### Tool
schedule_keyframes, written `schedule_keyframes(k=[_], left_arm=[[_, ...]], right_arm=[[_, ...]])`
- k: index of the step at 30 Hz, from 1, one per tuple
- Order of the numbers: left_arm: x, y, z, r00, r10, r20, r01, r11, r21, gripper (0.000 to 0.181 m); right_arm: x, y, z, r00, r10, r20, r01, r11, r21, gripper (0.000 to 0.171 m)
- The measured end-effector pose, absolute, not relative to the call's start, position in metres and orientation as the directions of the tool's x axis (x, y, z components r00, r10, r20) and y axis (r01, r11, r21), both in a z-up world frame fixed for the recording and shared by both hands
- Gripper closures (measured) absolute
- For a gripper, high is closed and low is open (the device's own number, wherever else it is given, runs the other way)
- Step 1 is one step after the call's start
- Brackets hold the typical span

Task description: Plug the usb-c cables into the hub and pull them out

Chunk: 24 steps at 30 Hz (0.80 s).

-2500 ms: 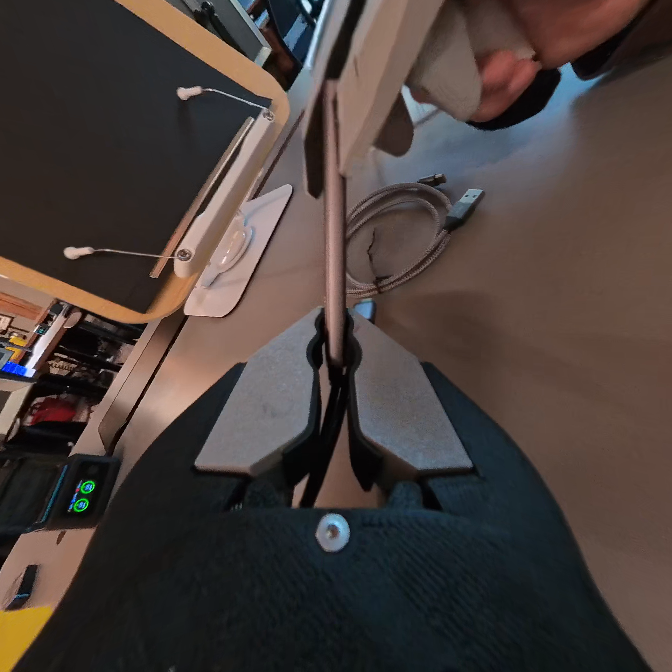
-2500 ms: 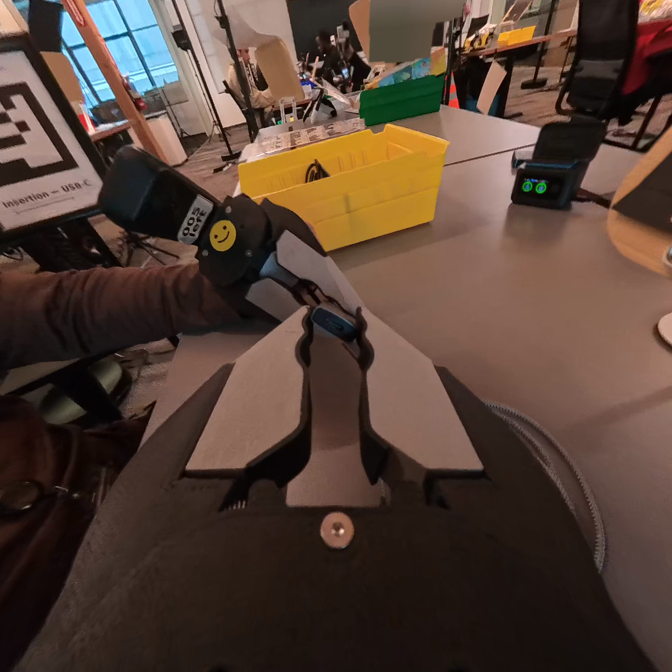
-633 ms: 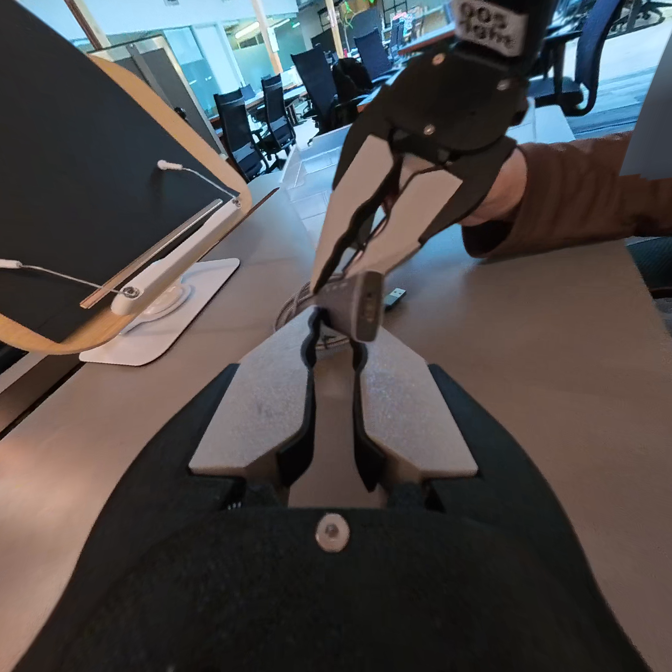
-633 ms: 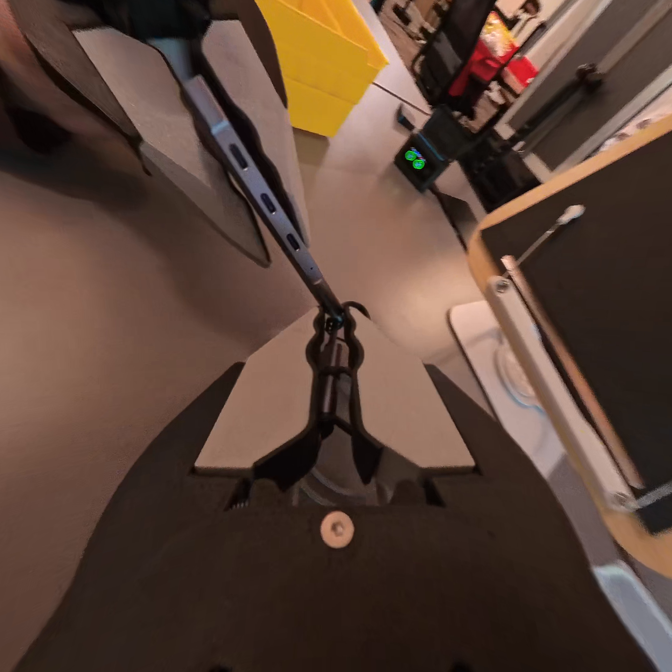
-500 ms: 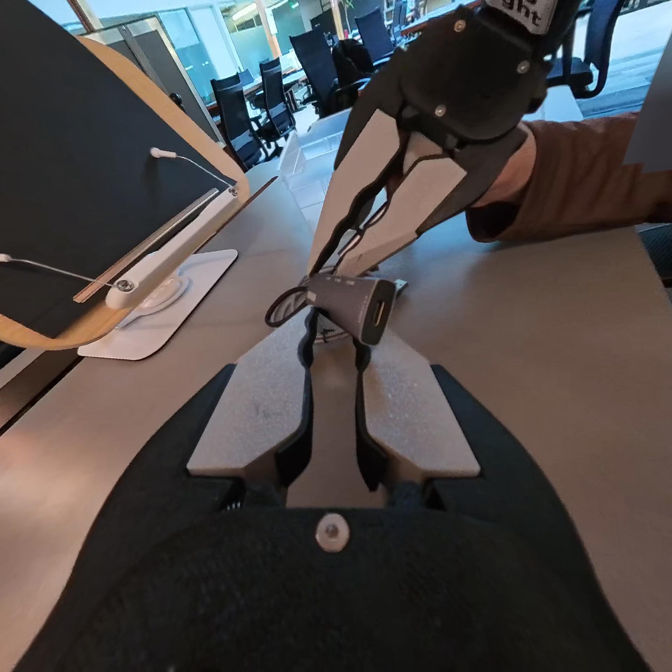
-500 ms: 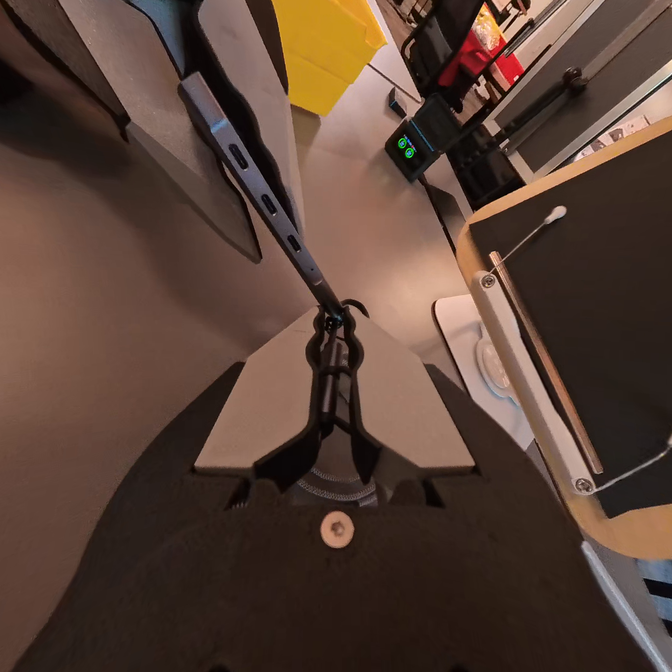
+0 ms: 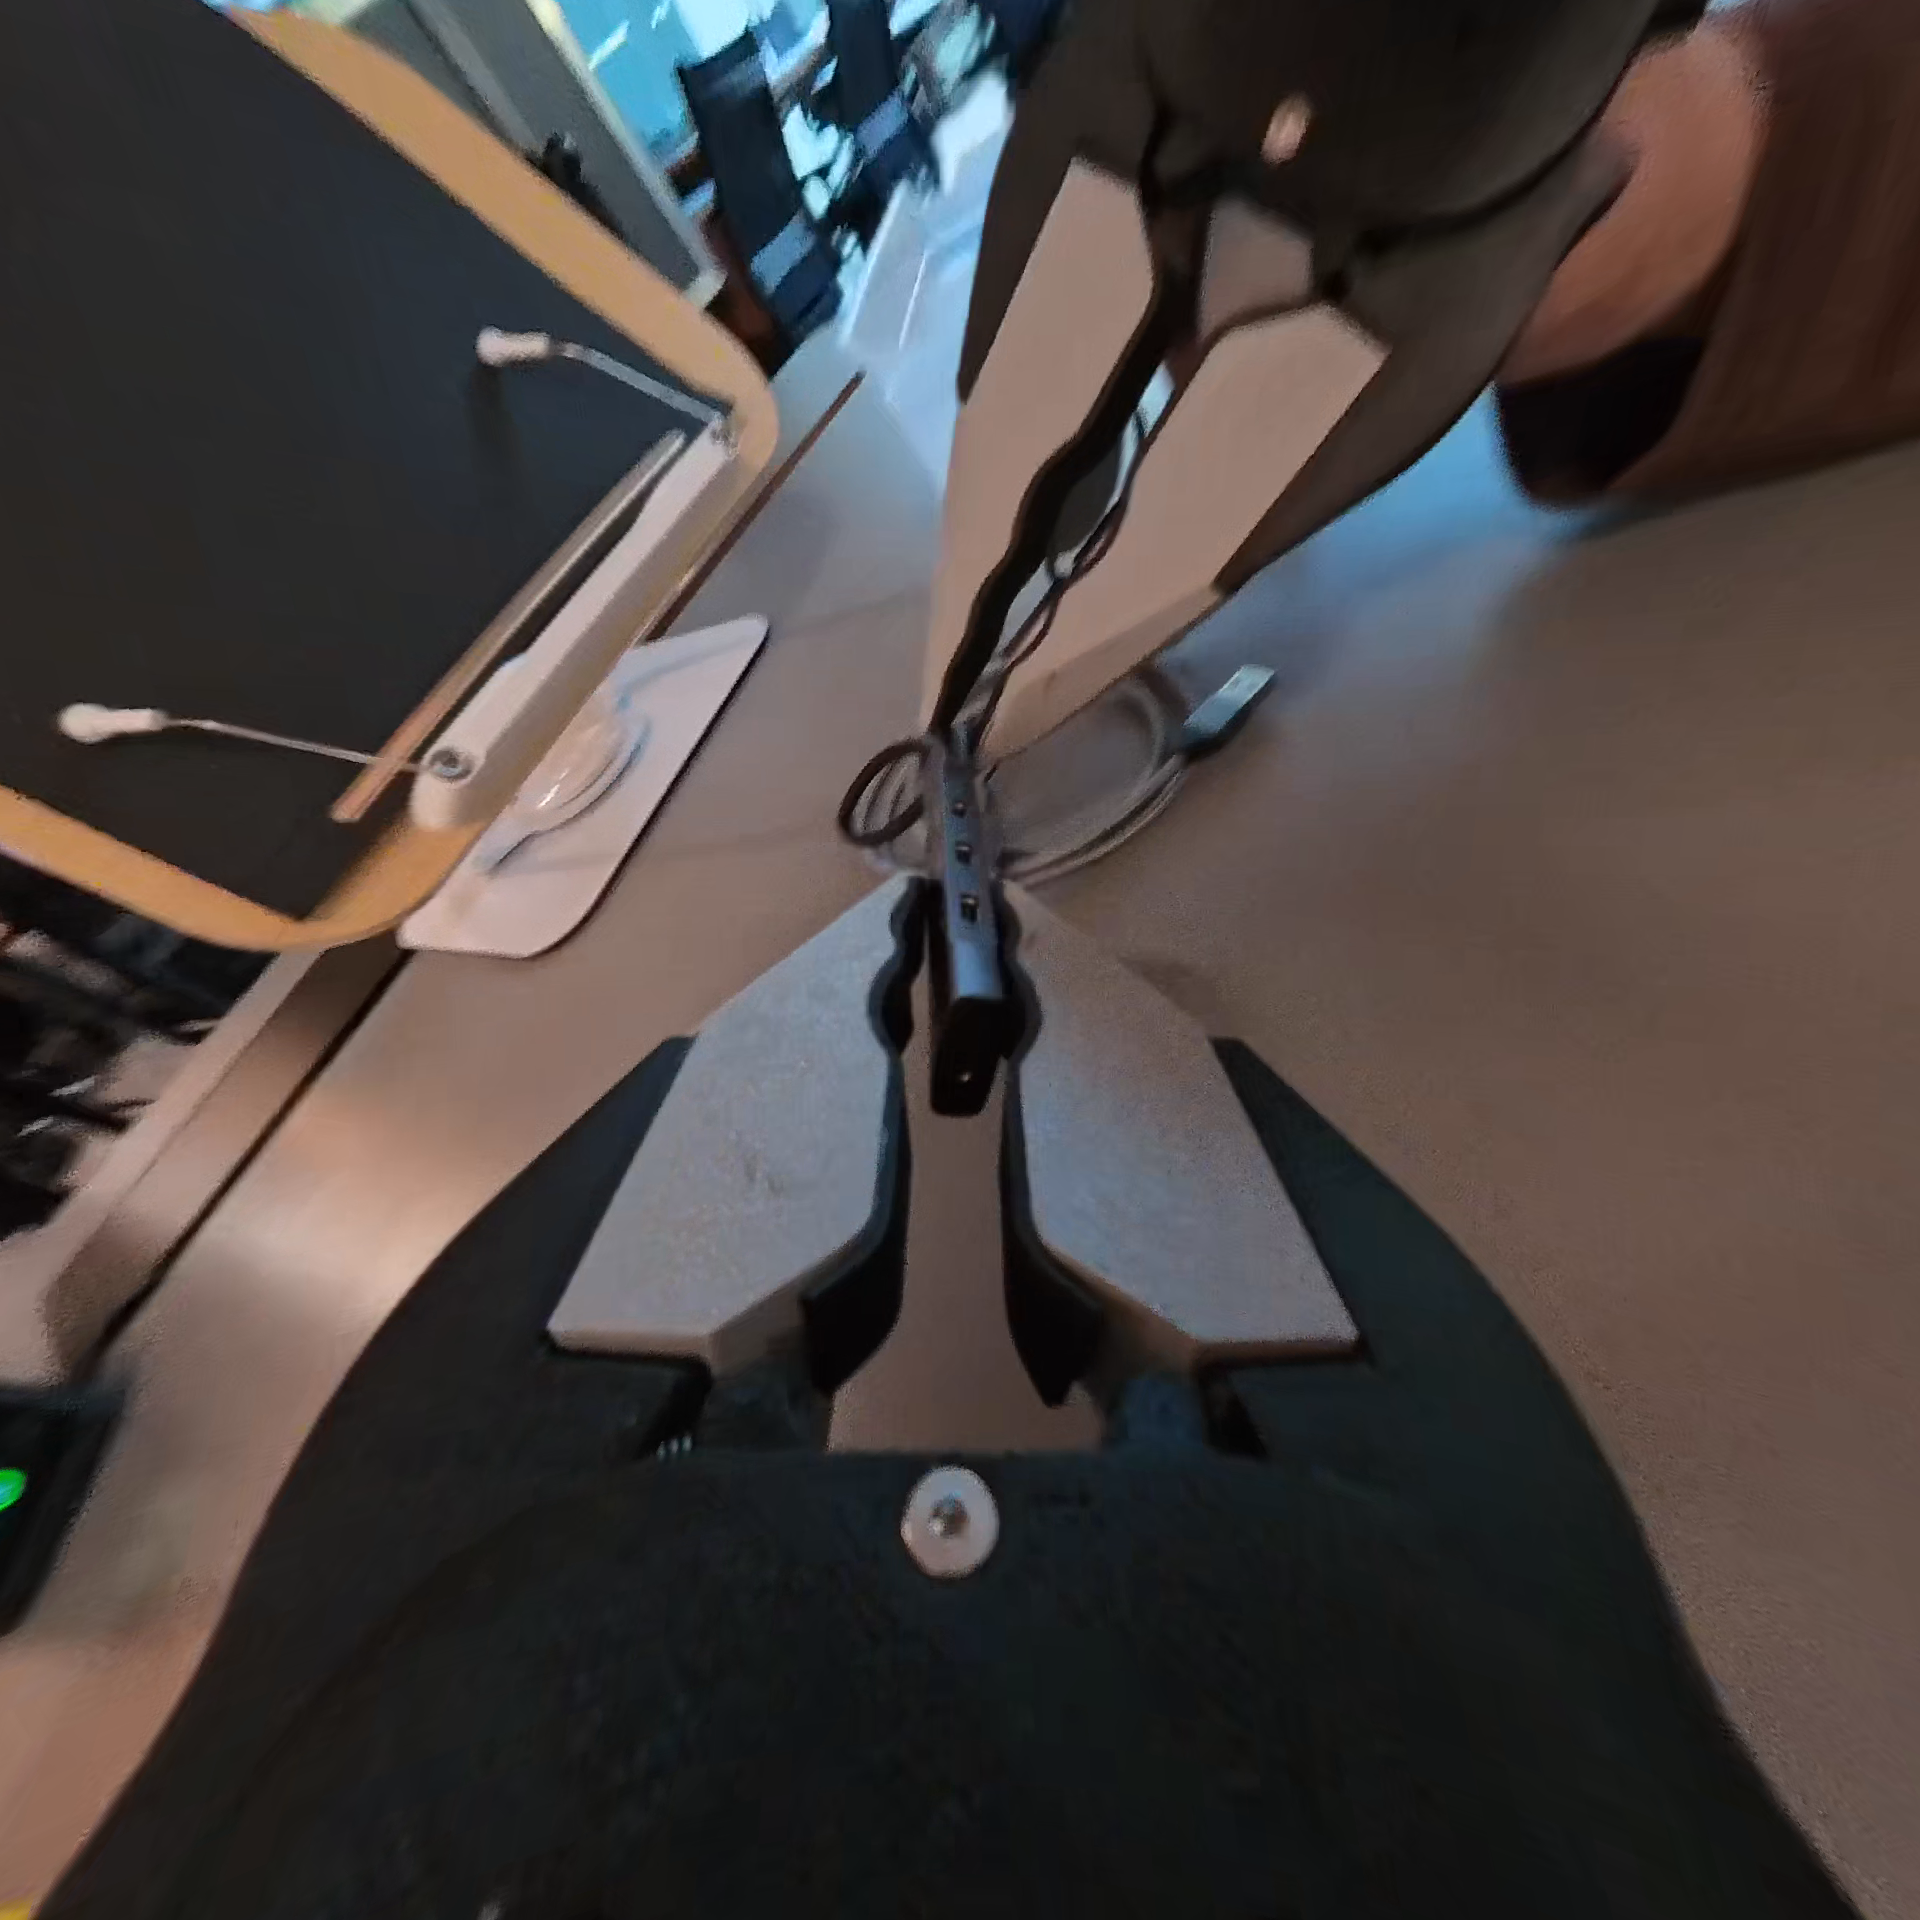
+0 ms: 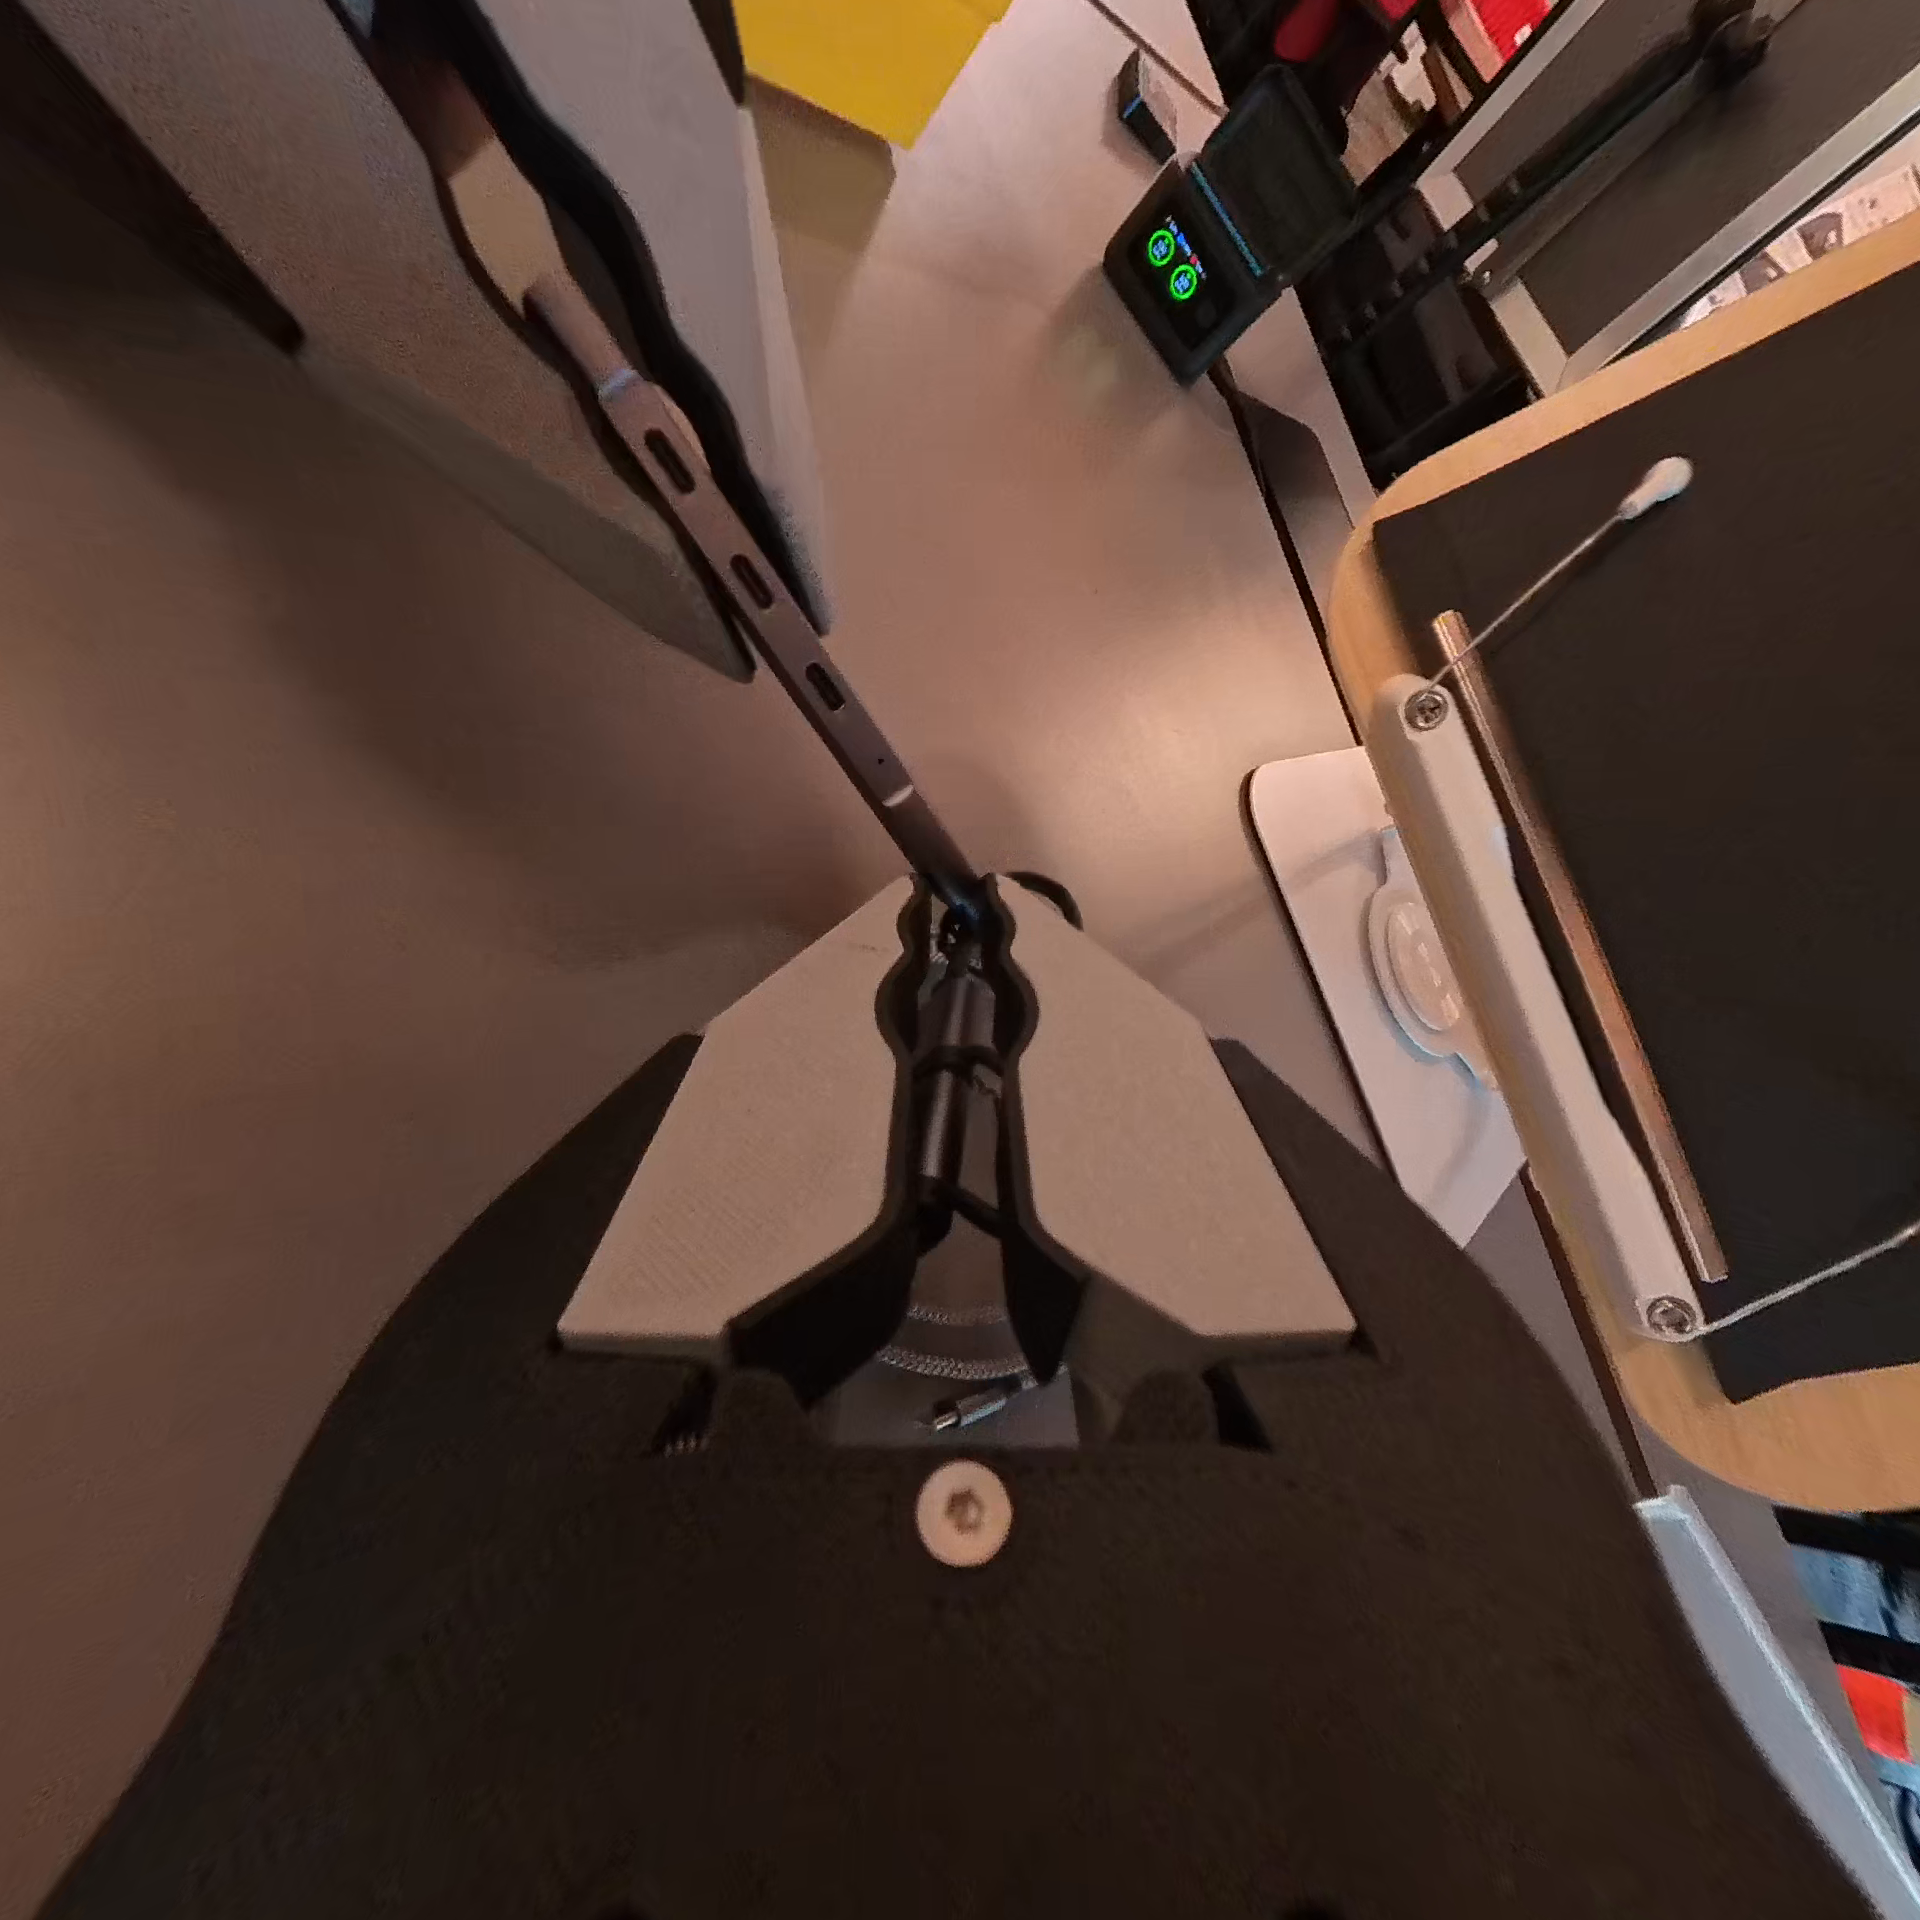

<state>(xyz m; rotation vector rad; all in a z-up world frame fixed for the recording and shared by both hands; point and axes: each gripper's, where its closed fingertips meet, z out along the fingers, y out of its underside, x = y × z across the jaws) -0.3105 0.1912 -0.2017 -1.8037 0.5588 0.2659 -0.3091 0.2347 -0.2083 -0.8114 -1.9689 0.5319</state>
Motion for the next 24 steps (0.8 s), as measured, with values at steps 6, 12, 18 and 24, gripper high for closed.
schedule_keyframes(k=[6,12,18,24], left_arm=[[-0.313,0.193,-0.213,0.823,-0.231,-0.519,-0.566,-0.262,-0.782,0.174],[-0.312,0.193,-0.214,0.830,-0.244,-0.502,-0.555,-0.268,-0.788,0.174],[-0.311,0.190,-0.201,0.822,-0.217,-0.526,-0.567,-0.227,-0.792,0.175],[-0.314,0.190,-0.199,0.831,-0.206,-0.517,-0.555,-0.234,-0.798,0.175]], right_arm=[[-0.309,0.236,-0.213,-0.374,0.706,0.601,0.339,0.707,-0.620,0.165],[-0.309,0.226,-0.213,-0.403,0.717,0.568,0.314,0.692,-0.651,0.165],[-0.310,0.222,-0.207,-0.428,0.798,0.425,0.303,0.569,-0.764,0.165],[-0.314,0.223,-0.216,-0.424,0.801,0.423,0.325,0.571,-0.754,0.150]])
